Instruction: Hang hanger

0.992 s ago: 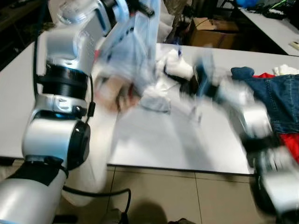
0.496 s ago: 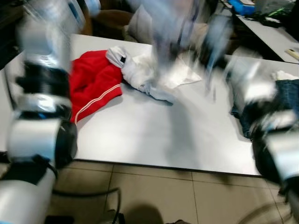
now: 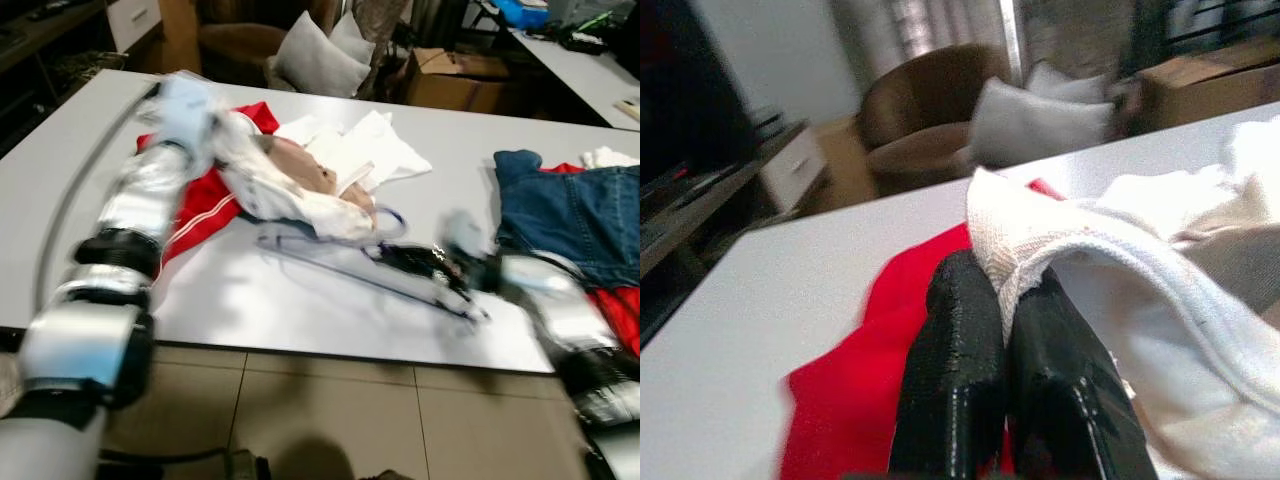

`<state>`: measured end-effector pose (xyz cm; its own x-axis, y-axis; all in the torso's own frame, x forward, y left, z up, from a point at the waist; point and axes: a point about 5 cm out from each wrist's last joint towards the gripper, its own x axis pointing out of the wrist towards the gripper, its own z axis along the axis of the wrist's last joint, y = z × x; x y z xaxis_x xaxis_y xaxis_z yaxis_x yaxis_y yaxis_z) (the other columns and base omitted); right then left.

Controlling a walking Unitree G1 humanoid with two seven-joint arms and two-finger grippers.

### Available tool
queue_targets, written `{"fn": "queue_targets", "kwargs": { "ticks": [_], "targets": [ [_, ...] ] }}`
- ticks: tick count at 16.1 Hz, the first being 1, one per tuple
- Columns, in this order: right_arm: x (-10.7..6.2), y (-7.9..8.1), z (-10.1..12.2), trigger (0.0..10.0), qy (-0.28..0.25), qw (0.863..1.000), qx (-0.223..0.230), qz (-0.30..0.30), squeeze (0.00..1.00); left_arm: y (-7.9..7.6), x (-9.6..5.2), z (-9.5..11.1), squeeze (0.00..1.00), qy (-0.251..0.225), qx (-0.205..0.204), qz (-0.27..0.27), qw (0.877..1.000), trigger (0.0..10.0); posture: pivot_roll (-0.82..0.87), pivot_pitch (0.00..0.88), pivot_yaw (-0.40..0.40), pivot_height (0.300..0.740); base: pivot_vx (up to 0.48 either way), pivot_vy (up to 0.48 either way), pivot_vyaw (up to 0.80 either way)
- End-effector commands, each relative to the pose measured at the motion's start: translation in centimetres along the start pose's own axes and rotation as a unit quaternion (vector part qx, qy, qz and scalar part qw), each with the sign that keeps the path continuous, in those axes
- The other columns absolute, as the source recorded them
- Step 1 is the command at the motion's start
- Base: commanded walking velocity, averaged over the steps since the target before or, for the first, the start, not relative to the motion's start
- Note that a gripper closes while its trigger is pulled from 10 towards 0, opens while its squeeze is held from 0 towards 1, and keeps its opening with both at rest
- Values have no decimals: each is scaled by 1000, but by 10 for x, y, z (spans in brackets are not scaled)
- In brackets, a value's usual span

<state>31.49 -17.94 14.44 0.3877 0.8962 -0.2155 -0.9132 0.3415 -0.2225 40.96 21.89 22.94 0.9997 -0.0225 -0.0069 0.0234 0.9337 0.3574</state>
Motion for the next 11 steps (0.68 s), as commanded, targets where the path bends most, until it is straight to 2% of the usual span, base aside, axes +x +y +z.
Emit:
{"fn": "queue_targets", "kwargs": {
  "ticks": [1,2,3,4,5,6,7,8,10,11],
  "targets": [
    [1,-2,16,10000,-23,999,-19,13,0,-3,2,8,0,-17,2,-1,1000,10000,-90,0,-23,719,0,0,0],
    [-21,5,31,10000,-31,998,-21,44,0,7,-3,-9,0,16,35,-15,999,10000,-87,0,-18,719,0,0,0],
    [-26,6,34,10000,-31,998,-22,49,0,8,-4,-13,0,24,41,-23,999,10000,-87,0,-18,719,0,0,0],
    [-38,5,43,10000,-33,998,-23,43,0,6,-8,-25,0,41,67,-75,994,10000,-91,0,-10,719,0,0,0],
    [-44,5,48,10000,-36,998,-24,34,0,6,-11,-30,0,47,79,-105,990,10000,-91,0,-10,719,0,0,0],
    [-54,4,60,10000,-62,998,-14,3,0,9,-20,-36,737,50,87,-170,980,10000,-98,0,-6,719,0,0,0],
    [-56,3,67,10000,-86,996,-8,-35,0,14,-33,-39,1000,51,72,-217,972,10000,-95,0,-11,719,0,0,0],
    [-55,2,68,10000,-92,995,-8,-50,0,15,-39,-39,1000,52,63,-232,969,10000,-95,0,-11,719,0,0,0],
    [-52,3,66,10000,-85,991,9,-103,0,23,-68,-35,1000,41,48,-287,956,10000,-89,0,-17,719,0,0,0],
    [-51,4,64,10000,-83,989,32,-122,0,25,-85,-28,1000,28,36,-312,949,10000,-89,0,-17,719,0,0,0]
  ]
}}
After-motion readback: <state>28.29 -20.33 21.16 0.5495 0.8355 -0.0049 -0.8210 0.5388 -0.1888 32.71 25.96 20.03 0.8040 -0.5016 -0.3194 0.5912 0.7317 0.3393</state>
